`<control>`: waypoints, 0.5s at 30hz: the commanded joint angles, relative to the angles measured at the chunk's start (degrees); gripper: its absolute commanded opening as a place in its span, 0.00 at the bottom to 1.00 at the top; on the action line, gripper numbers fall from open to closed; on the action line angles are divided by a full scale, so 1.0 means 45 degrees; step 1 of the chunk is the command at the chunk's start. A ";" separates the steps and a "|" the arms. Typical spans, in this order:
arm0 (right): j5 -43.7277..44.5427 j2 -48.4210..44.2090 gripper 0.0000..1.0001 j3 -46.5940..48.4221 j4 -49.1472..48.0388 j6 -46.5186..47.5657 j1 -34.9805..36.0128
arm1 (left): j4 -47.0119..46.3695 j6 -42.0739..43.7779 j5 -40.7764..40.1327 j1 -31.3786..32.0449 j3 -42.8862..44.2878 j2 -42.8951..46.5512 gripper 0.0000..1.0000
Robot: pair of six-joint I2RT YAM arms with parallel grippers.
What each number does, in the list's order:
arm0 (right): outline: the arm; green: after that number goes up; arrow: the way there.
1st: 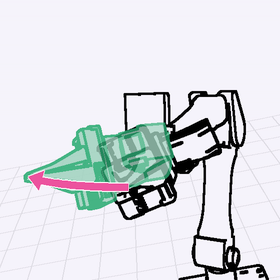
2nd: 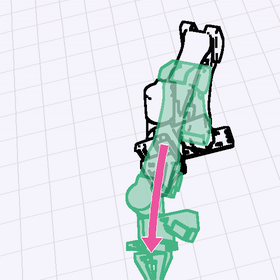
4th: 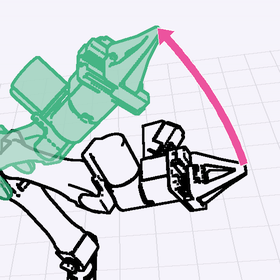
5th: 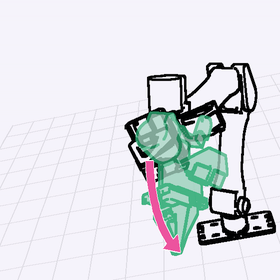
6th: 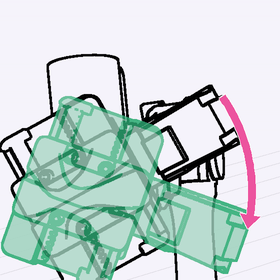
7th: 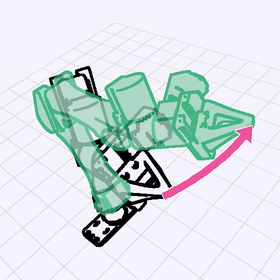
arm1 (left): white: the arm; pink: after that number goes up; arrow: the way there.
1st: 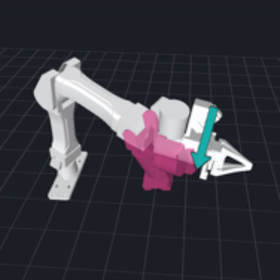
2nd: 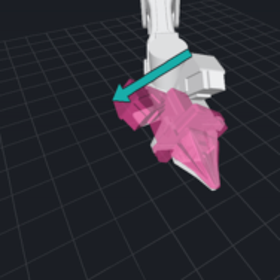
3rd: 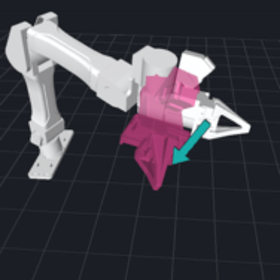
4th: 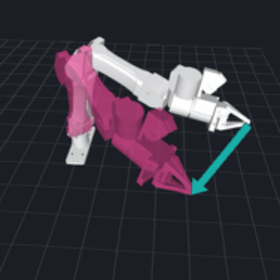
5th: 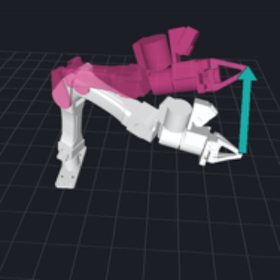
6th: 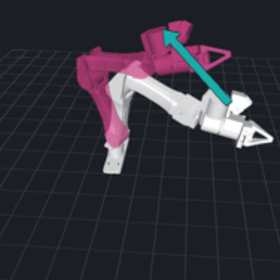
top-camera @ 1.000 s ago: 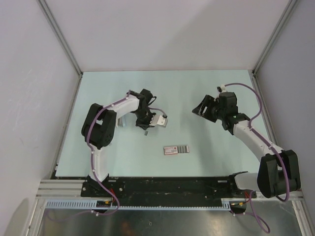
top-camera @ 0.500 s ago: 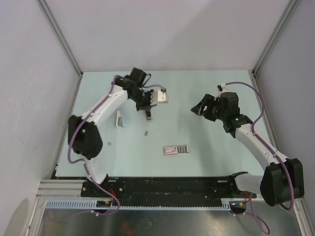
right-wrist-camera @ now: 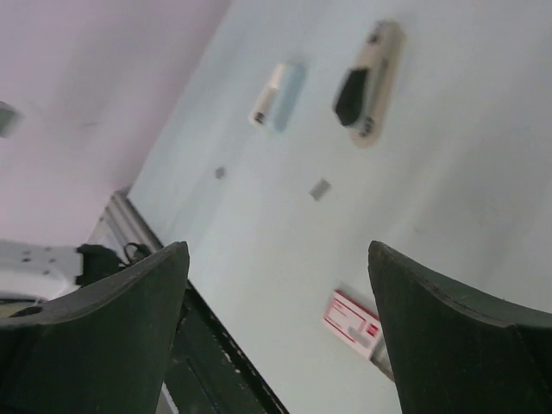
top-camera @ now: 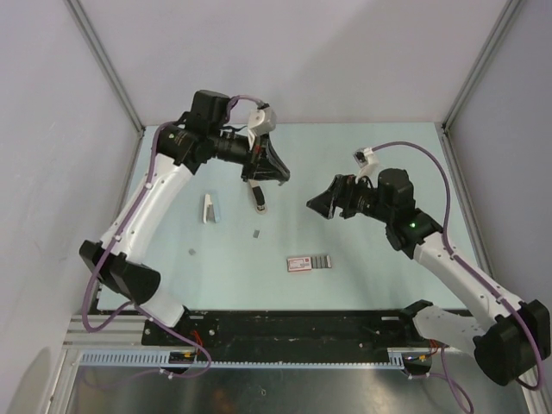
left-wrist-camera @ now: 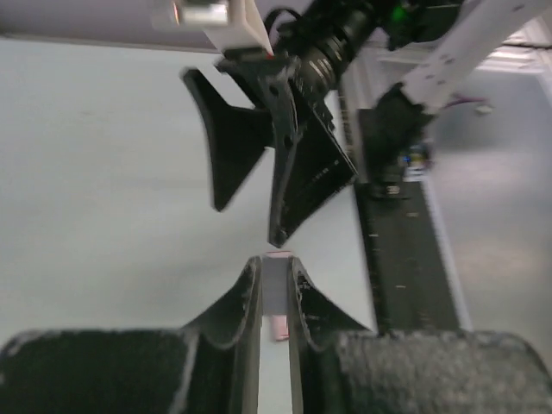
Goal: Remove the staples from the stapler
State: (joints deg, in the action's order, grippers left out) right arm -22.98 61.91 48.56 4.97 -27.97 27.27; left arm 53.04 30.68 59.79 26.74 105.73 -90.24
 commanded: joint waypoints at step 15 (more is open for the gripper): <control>-0.0323 -0.1543 0.83 0.0903 -0.5584 -0.0411 0.2473 | -0.0663 -0.5465 0.6668 0.0120 0.3731 -0.2271 0.05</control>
State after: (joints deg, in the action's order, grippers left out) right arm -27.20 54.78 49.32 -16.12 -31.31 36.75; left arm 50.59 9.67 81.30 27.09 118.61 -99.53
